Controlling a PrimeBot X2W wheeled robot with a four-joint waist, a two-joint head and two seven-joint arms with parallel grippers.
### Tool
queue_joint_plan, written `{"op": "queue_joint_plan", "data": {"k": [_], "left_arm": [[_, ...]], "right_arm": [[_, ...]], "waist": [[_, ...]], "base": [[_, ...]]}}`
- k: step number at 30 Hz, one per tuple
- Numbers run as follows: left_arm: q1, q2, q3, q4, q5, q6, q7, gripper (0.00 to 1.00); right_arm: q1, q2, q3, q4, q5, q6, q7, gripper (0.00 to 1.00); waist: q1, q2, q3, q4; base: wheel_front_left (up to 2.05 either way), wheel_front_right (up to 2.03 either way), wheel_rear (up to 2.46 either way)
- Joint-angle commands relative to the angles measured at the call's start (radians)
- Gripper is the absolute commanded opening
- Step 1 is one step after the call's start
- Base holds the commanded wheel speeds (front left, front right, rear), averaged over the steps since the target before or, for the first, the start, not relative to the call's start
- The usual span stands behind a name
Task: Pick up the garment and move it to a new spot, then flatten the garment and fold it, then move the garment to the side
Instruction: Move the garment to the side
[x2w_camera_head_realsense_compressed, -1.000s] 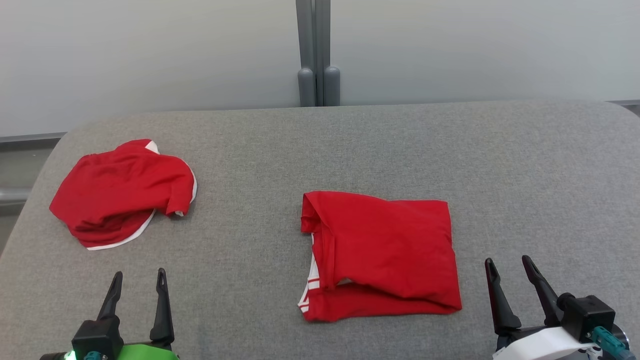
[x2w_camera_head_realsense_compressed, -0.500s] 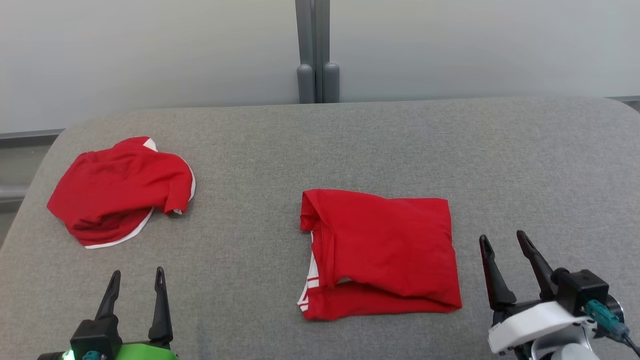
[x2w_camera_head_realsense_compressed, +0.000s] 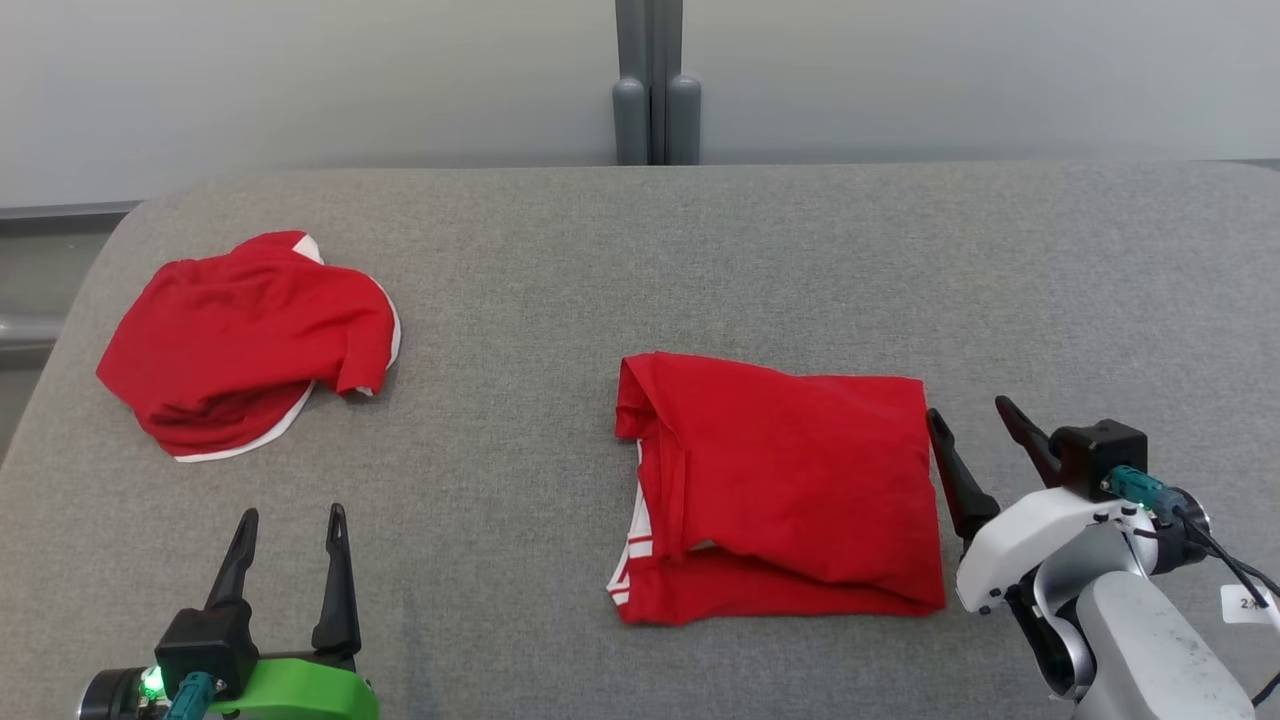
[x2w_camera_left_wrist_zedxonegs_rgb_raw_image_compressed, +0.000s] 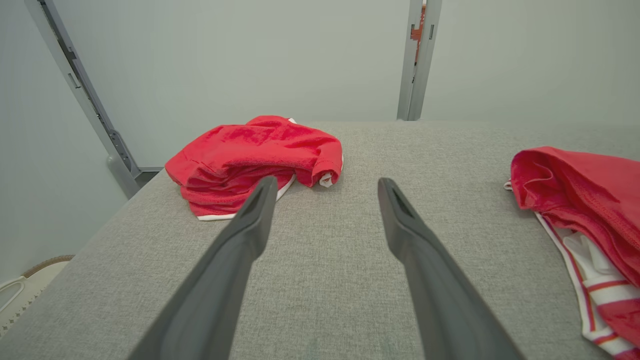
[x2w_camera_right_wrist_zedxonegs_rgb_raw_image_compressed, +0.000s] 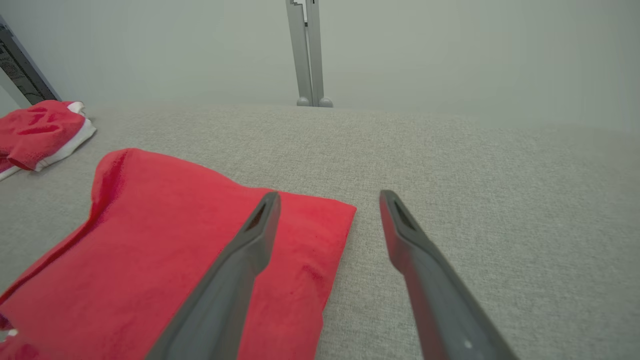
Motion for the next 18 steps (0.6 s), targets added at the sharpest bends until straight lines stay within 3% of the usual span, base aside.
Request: {"op": "queue_joint_plan", "data": {"k": [1, 9, 18], "left_arm": [[-0.016, 0.001, -0.001, 0.001, -0.007, -0.001, -0.003, 1.0], [-0.037, -0.001, -0.015, -0.003, -0.011, 0.004, -0.003, 1.0], [-0.057, -0.002, -0.017, -0.002, -0.017, 0.005, -0.003, 1.0]], "right_arm": [[-0.022, -0.002, 0.008, 0.029, 0.011, -0.002, 0.002, 1.0], [-0.087, -0.004, 0.046, 0.216, 0.046, -0.002, 0.0, 1.0], [-0.11, 0.048, 0.124, 0.355, 0.124, -0.001, -0.001, 1.0]], "waist": [[0.0, -0.0001, 0.016, 0.013], [0.0, -0.0001, 0.057, 0.03], [0.0, -0.0001, 0.103, 0.024]], "base": [[0.0, 0.0, 0.0], [0.0, 0.0, 0.0], [0.0, 0.0, 0.0]]}}
